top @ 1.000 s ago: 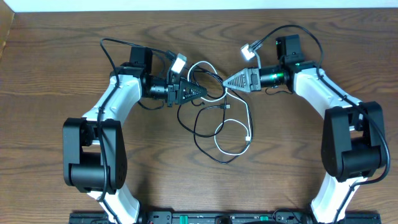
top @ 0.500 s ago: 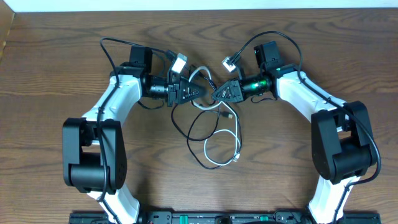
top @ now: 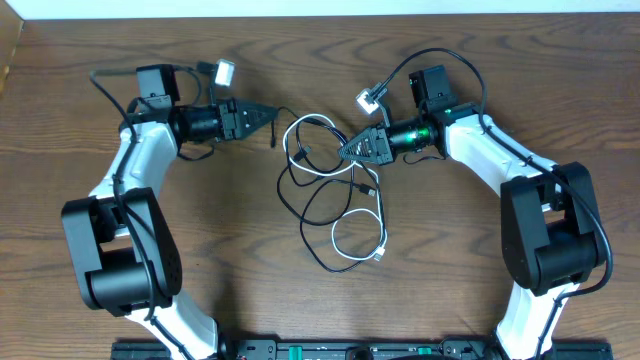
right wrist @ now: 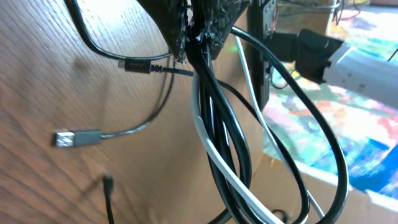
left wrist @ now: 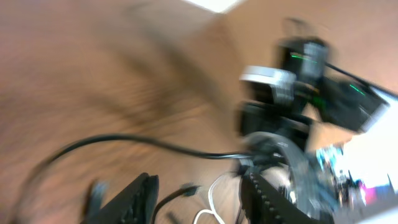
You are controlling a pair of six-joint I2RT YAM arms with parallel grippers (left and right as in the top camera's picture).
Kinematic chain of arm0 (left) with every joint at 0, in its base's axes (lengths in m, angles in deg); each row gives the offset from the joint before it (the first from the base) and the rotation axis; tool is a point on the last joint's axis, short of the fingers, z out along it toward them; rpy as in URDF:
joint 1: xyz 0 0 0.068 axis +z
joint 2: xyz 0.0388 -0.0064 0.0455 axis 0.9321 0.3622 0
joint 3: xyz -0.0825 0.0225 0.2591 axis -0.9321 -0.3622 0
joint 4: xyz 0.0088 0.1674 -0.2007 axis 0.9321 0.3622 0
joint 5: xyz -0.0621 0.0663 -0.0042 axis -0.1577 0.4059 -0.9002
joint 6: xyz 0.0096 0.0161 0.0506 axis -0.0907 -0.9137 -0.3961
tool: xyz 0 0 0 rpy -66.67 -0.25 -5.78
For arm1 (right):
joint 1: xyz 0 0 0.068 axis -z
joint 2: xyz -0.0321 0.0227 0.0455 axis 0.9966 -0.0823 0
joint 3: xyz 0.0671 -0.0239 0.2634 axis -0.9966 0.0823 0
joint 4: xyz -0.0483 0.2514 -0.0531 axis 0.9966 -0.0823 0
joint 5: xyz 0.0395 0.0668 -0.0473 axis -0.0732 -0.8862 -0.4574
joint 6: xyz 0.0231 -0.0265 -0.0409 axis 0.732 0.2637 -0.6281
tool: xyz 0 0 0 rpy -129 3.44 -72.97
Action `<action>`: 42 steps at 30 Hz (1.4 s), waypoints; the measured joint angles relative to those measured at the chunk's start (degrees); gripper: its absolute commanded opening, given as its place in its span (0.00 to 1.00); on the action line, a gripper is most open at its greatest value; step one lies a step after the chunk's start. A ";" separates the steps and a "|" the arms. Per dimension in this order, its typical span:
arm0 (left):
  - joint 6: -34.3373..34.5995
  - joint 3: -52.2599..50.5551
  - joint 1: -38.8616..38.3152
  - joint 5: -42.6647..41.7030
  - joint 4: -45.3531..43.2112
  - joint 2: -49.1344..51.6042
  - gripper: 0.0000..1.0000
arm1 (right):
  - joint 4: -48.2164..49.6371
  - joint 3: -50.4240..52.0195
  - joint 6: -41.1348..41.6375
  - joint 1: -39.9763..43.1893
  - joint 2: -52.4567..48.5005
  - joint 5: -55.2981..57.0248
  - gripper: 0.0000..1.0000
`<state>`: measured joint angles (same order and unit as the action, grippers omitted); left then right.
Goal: Untangle cables
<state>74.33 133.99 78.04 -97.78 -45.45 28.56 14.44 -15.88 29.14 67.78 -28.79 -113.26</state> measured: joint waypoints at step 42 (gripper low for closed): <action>51.82 0.02 -3.72 31.04 12.55 0.00 0.08 | 1.01 0.00 -2.58 -4.39 -0.02 0.07 0.01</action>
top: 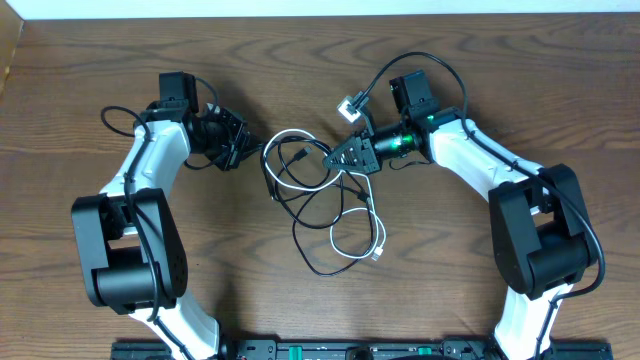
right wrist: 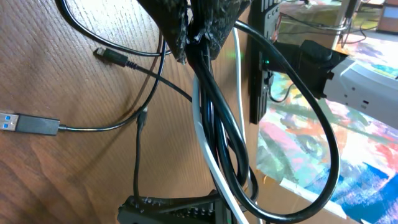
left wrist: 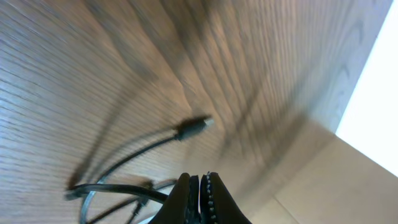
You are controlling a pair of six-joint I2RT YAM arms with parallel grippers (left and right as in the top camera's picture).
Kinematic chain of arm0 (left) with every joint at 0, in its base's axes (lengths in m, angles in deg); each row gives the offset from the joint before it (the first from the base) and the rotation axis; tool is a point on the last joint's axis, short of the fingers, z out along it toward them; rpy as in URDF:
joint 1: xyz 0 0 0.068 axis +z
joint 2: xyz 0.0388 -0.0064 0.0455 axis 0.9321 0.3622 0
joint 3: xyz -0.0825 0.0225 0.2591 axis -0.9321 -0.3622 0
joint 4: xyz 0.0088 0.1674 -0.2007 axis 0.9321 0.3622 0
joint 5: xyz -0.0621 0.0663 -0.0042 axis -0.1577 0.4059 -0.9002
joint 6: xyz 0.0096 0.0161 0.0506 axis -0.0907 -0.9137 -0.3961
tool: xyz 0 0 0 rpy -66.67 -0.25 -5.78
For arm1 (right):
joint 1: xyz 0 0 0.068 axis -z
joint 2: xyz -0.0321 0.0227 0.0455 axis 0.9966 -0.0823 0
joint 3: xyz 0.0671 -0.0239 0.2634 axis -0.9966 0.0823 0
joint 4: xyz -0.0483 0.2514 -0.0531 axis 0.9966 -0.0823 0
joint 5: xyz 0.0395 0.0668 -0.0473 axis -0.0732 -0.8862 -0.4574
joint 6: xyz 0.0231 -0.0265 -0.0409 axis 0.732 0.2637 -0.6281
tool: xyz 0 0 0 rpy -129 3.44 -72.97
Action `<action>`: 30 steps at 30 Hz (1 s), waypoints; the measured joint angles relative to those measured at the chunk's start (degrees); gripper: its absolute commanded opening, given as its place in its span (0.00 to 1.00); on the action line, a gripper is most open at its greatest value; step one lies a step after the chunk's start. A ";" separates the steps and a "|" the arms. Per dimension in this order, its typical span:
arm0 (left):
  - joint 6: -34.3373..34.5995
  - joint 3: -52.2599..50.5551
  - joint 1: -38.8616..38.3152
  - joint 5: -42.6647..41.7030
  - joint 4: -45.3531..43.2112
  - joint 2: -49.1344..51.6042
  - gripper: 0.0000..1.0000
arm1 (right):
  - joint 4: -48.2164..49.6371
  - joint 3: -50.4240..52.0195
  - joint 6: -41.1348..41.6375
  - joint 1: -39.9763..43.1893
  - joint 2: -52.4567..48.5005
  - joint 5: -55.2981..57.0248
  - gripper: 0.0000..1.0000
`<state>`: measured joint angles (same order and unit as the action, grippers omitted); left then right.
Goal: Untangle cables
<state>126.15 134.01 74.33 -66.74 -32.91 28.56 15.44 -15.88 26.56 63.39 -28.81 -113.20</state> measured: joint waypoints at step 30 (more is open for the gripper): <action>-1.36 0.00 2.71 -0.20 8.37 0.00 0.39 | 2.14 0.00 -0.04 -0.55 0.00 6.40 0.01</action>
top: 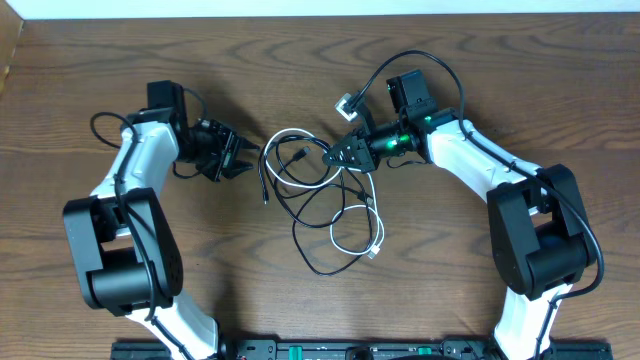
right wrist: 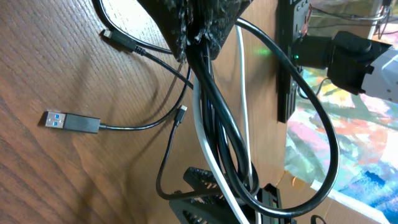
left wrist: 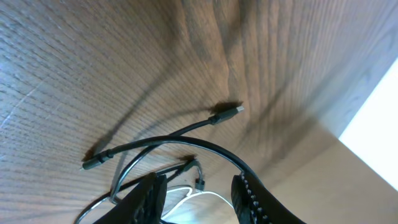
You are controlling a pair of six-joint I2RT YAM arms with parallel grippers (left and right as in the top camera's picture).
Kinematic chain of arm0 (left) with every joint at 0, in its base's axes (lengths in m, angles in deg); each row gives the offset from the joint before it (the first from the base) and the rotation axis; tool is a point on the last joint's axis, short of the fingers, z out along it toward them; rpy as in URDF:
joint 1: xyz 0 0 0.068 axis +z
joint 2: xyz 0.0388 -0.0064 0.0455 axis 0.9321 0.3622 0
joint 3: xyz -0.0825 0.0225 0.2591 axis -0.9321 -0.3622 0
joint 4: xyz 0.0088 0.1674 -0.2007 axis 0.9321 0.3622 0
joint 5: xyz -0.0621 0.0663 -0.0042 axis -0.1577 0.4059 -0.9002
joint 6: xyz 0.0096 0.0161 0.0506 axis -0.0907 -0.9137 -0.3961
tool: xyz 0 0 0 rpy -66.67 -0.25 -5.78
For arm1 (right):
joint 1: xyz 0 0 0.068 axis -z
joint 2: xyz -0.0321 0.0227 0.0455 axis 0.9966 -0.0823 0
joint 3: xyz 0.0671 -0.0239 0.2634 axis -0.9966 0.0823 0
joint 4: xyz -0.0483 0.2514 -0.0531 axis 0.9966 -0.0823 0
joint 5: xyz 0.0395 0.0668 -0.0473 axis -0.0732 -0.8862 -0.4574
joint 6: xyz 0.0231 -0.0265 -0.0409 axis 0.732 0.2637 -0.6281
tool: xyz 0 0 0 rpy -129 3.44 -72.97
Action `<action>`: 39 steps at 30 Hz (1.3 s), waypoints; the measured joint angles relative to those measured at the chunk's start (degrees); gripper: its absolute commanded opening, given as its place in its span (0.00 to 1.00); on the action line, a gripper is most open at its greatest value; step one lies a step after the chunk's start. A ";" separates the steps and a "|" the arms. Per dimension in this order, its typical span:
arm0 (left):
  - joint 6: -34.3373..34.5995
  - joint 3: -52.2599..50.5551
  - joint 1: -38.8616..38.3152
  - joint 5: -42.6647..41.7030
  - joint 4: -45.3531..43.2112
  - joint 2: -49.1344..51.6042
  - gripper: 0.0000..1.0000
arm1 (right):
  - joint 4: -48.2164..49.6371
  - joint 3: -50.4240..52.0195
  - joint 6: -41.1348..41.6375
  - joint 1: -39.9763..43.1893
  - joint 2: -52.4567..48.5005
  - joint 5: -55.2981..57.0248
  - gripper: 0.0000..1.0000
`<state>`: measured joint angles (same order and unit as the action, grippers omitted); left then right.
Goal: Untangle cables
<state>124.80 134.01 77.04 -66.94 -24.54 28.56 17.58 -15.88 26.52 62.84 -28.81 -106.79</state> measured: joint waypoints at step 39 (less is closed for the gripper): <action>-5.18 0.02 1.05 -5.90 -4.04 0.00 0.34 | 0.52 0.00 0.92 -0.15 -0.02 1.16 0.09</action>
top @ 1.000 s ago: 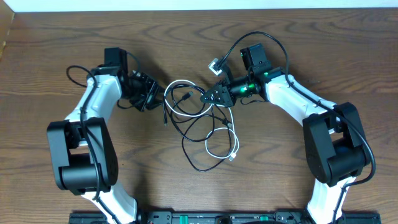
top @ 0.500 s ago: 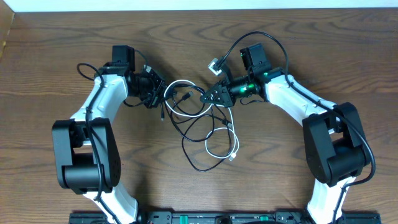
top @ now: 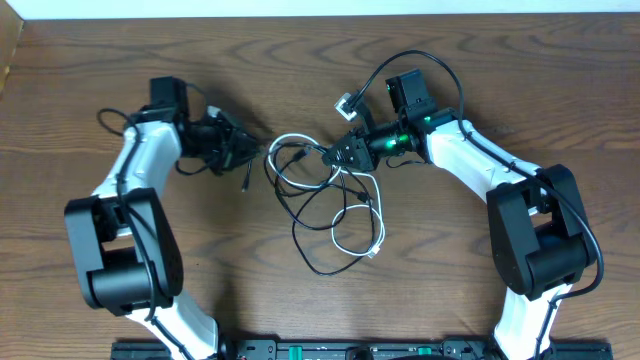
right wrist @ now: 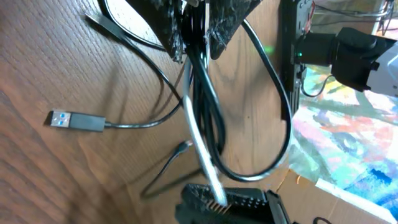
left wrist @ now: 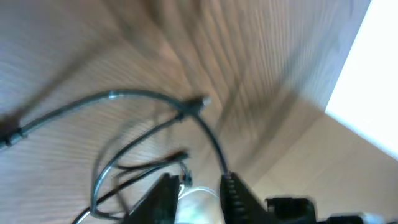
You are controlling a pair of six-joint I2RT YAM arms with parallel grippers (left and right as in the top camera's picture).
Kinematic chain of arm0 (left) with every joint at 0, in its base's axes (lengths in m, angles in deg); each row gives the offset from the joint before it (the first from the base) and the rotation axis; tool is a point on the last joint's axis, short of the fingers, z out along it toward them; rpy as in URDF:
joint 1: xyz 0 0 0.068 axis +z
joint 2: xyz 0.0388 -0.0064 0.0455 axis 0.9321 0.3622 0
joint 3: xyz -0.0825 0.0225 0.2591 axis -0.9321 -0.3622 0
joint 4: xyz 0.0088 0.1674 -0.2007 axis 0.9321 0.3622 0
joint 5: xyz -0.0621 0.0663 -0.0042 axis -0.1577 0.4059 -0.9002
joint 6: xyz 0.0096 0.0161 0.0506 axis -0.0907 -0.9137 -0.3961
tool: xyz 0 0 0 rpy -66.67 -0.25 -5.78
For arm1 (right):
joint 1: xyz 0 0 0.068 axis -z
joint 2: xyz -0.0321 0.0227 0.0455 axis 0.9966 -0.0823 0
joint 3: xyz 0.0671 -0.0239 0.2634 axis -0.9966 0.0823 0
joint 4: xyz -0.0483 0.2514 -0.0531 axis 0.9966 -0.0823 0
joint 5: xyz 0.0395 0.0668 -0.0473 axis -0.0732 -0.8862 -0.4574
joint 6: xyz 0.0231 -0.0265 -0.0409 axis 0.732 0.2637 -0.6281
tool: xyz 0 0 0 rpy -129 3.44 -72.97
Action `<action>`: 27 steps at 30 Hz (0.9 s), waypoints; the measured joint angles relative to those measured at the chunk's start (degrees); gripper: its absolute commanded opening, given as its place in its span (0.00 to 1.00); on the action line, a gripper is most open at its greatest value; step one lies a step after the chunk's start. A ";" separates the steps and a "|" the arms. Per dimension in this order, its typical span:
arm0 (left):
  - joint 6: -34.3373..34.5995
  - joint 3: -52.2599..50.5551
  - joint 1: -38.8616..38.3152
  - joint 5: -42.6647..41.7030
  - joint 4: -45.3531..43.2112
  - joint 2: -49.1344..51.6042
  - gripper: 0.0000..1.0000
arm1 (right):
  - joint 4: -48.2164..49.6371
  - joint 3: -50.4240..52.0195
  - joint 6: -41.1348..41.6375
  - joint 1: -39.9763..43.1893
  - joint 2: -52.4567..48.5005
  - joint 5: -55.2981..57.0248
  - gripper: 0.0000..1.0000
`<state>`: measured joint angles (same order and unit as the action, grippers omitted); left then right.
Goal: Untangle cables
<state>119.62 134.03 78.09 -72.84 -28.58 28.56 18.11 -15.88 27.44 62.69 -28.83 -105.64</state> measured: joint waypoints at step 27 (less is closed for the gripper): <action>5.25 0.00 -7.74 14.67 -2.75 0.00 0.07 | 0.22 0.00 0.59 0.00 0.00 0.20 0.01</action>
<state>124.87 134.03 70.35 -58.18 -31.33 28.56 18.33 -15.88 28.03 62.69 -28.83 -105.44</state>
